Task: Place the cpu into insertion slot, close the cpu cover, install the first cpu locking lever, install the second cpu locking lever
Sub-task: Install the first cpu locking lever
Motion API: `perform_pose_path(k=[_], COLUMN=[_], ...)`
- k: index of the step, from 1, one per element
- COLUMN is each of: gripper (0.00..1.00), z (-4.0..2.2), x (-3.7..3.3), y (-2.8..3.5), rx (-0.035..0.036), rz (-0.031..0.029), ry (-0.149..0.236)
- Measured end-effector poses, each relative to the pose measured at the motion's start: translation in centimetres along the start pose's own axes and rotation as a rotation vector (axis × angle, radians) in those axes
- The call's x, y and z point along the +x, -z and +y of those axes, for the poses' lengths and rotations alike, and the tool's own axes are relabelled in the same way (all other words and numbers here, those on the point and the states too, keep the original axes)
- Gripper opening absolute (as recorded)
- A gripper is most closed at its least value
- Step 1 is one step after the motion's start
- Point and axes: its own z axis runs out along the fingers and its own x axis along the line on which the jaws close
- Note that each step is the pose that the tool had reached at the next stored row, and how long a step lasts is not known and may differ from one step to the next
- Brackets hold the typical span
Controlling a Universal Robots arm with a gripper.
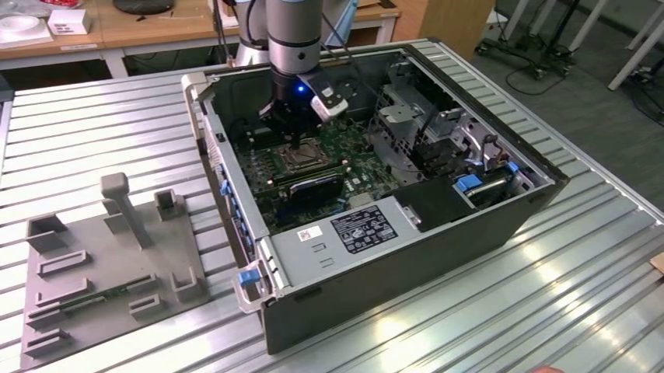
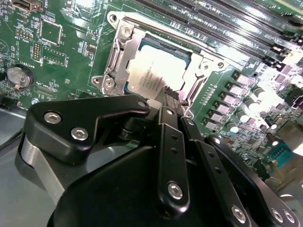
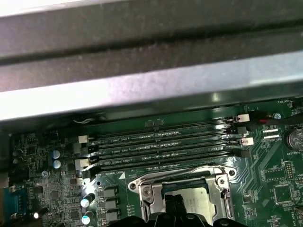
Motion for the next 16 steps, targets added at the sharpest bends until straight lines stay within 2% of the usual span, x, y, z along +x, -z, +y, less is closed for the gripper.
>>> perform_pose_path(k=[7, 12, 16], gripper=[0.11, 0.11, 0.11], z=[0.01, 0.0, 0.06], x=[-0.02, -0.05, -0.46], y=[-0.02, -0.03, -0.05], rx=[-0.0048, -0.005, -0.005], rz=[0.005, 0.0051, 0.0051], ry=[0.101, 0.103, 0.103])
